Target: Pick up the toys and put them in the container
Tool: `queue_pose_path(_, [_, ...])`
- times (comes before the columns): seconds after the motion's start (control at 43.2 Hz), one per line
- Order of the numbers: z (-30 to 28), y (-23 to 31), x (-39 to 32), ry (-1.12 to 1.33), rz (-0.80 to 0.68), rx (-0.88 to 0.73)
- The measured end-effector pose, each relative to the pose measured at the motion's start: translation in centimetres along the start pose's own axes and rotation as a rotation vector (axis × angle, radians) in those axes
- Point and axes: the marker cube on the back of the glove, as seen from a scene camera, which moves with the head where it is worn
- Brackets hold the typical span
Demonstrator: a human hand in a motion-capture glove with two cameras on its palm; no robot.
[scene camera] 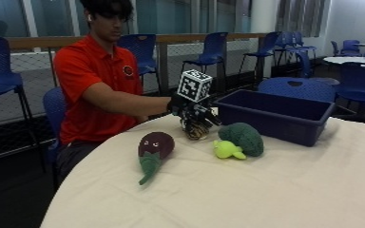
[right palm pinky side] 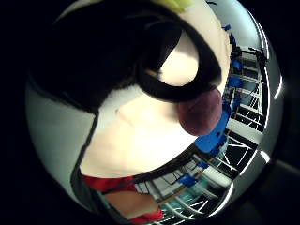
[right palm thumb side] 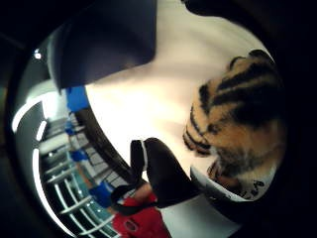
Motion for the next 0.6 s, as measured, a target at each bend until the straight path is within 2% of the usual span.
queue_pose_path(0.347, [1.2,-0.1,0.8,0.055,0.073,-0.065])
queue_pose_path(0.463, [1.4,0.1,1.0,0.029,0.084,-0.029])
queue_pose_path(0.602, [1.3,0.0,2.3,0.023,0.070,0.089])
